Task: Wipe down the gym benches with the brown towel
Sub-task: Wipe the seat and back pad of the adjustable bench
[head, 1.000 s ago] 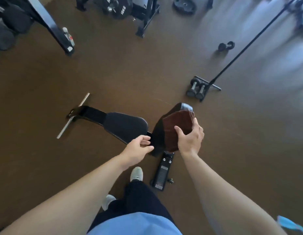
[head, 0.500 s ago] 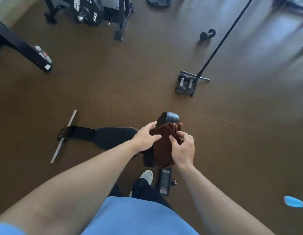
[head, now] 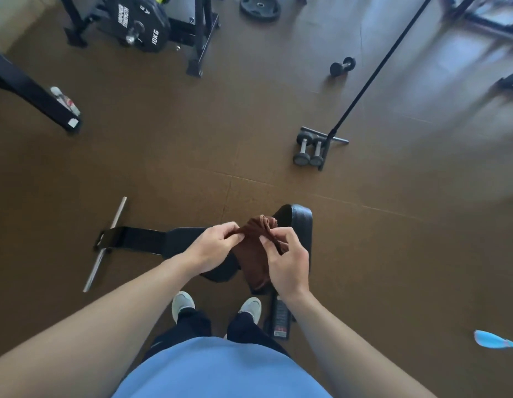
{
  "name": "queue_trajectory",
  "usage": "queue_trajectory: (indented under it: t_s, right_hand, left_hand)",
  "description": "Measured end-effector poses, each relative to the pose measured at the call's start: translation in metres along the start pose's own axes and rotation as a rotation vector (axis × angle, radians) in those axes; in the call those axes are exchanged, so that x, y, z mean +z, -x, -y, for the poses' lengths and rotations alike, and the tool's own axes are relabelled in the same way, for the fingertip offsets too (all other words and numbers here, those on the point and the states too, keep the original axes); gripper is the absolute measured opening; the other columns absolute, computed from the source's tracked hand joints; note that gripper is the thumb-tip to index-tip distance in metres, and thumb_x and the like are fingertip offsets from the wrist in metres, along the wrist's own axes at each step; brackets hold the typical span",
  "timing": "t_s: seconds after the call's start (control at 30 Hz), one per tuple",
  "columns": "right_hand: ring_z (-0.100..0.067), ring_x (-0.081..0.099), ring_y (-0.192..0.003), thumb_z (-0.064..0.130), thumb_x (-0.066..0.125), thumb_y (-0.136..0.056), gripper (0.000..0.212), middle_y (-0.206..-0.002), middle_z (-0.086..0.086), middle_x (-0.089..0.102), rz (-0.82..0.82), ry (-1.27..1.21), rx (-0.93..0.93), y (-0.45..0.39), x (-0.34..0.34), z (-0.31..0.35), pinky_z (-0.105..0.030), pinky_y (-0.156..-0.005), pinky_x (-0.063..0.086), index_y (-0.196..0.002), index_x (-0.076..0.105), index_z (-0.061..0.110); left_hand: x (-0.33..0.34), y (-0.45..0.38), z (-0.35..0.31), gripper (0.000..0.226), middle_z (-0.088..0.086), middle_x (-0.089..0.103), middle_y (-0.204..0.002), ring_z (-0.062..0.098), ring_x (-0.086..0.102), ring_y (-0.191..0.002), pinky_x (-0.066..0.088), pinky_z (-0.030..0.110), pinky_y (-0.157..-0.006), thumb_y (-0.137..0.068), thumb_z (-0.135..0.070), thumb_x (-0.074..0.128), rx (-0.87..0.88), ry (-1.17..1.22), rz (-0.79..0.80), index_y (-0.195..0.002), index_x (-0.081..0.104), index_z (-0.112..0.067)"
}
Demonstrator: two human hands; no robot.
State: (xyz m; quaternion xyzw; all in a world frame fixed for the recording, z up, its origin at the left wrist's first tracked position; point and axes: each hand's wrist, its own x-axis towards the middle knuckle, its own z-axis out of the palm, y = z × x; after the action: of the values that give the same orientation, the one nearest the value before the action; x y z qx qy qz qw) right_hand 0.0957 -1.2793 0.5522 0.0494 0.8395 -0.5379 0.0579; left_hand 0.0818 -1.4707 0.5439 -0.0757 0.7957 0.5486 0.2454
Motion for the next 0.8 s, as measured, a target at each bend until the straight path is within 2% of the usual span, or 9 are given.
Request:
queue_trajectory:
  t_s: [0.1, 0.23, 0.33, 0.4, 0.53, 0.63, 0.67, 0.73, 0.8]
  right_hand:
    - [-0.009, 0.070, -0.087, 0.023, 0.075, -0.096, 0.009, -0.087, 0.012, 0.070, -0.055, -0.087, 0.025, -0.008, 0.005, 0.017, -0.026, -0.075, 0.060, -0.094, 0.067, 0.026]
    - [-0.005, 0.061, -0.073, 0.018, 0.072, -0.097, 0.017, -0.080, 0.006, 0.065, -0.141, -0.089, -0.018, -0.012, 0.000, 0.031, -0.018, -0.066, 0.050, -0.092, 0.058, 0.024]
    - [-0.011, 0.066, -0.085, 0.022, 0.069, -0.100, 0.023, -0.091, 0.008, 0.067, -0.184, -0.030, -0.062, -0.010, -0.013, 0.033, -0.031, -0.074, 0.058, -0.095, 0.053, 0.037]
    - [-0.016, 0.067, -0.088, 0.021, 0.068, -0.100, 0.025, -0.093, 0.008, 0.067, -0.246, 0.015, -0.093, -0.011, -0.027, 0.033, -0.041, -0.074, 0.059, -0.096, 0.051, 0.040]
    - [-0.018, 0.067, -0.087, 0.019, 0.068, -0.100, 0.020, -0.093, 0.007, 0.067, -0.319, 0.097, -0.143, -0.017, -0.058, 0.036, -0.044, -0.073, 0.058, -0.099, 0.054, 0.034]
    - [-0.022, 0.061, -0.112, 0.027, 0.067, -0.100, 0.019, -0.119, 0.003, 0.064, -0.416, 0.369, -0.065, -0.035, -0.075, 0.027, -0.040, -0.095, 0.051, -0.117, 0.060, 0.026]
    - [-0.026, 0.050, -0.132, 0.034, 0.067, -0.099, 0.038, -0.140, -0.002, 0.055, -0.407, 0.534, 0.021, -0.043, -0.078, 0.020, -0.042, -0.109, 0.040, -0.134, 0.056, 0.025]
    - [-0.026, 0.015, -0.156, 0.050, 0.062, -0.099, 0.074, -0.170, -0.006, 0.019, -0.190, 0.749, 0.190, -0.052, -0.074, 0.005, -0.043, -0.125, 0.014, -0.161, 0.030, 0.024]
    - [-0.020, 0.000, -0.160, 0.061, 0.054, -0.099, 0.088, -0.174, 0.001, -0.005, 0.113, 0.720, 0.293, -0.053, -0.052, -0.013, -0.042, -0.128, 0.011, -0.166, 0.006, 0.028]
  left_hand:
    - [-0.013, 0.001, -0.018, 0.027, -0.014, 0.062, -0.077, 0.006, 0.058, -0.078, 0.042, 0.031, -0.068, -0.107, -0.033, 0.047, 0.151, -0.120, -0.076, -0.085, 0.061, -0.029]
    - [-0.017, -0.006, -0.033, 0.019, -0.011, 0.070, -0.085, 0.007, 0.065, -0.083, 0.054, 0.035, -0.076, -0.105, -0.043, 0.049, 0.227, -0.144, -0.100, -0.097, 0.063, -0.035]
    - [-0.013, -0.013, -0.037, 0.033, -0.014, 0.073, -0.090, 0.006, 0.069, -0.086, 0.058, 0.034, -0.078, -0.092, -0.068, 0.055, 0.180, -0.110, -0.044, -0.101, 0.065, -0.039]
    - [-0.010, -0.019, -0.039, 0.050, -0.010, 0.075, -0.088, 0.012, 0.072, -0.082, 0.062, 0.038, -0.075, -0.075, -0.080, 0.063, 0.107, -0.043, 0.086, -0.097, 0.069, -0.036]
    - [0.006, -0.032, -0.040, 0.038, -0.004, 0.079, -0.094, 0.018, 0.076, -0.088, 0.063, 0.037, -0.084, -0.079, -0.052, 0.081, -0.045, 0.076, 0.381, -0.105, 0.079, -0.024]
    - [0.025, -0.050, -0.040, 0.036, -0.004, 0.076, -0.105, 0.015, 0.072, -0.099, 0.058, 0.039, -0.095, -0.086, -0.041, 0.080, -0.026, 0.108, 0.222, -0.117, 0.072, -0.025]
    - [0.030, -0.059, -0.036, 0.040, -0.005, 0.071, -0.114, 0.015, 0.068, -0.106, 0.055, 0.042, -0.098, -0.088, -0.040, 0.078, -0.023, 0.027, 0.089, -0.124, 0.065, -0.028]
    - [0.037, -0.070, -0.029, 0.052, -0.004, 0.058, -0.136, 0.018, 0.057, -0.124, 0.048, 0.045, -0.107, -0.094, -0.032, 0.071, -0.073, -0.122, -0.055, -0.141, 0.050, -0.031]
    - [0.044, -0.074, -0.023, 0.056, -0.002, 0.047, -0.151, 0.022, 0.046, -0.138, 0.043, 0.046, -0.113, -0.100, -0.021, 0.062, -0.125, -0.153, 0.036, -0.150, 0.040, -0.031]
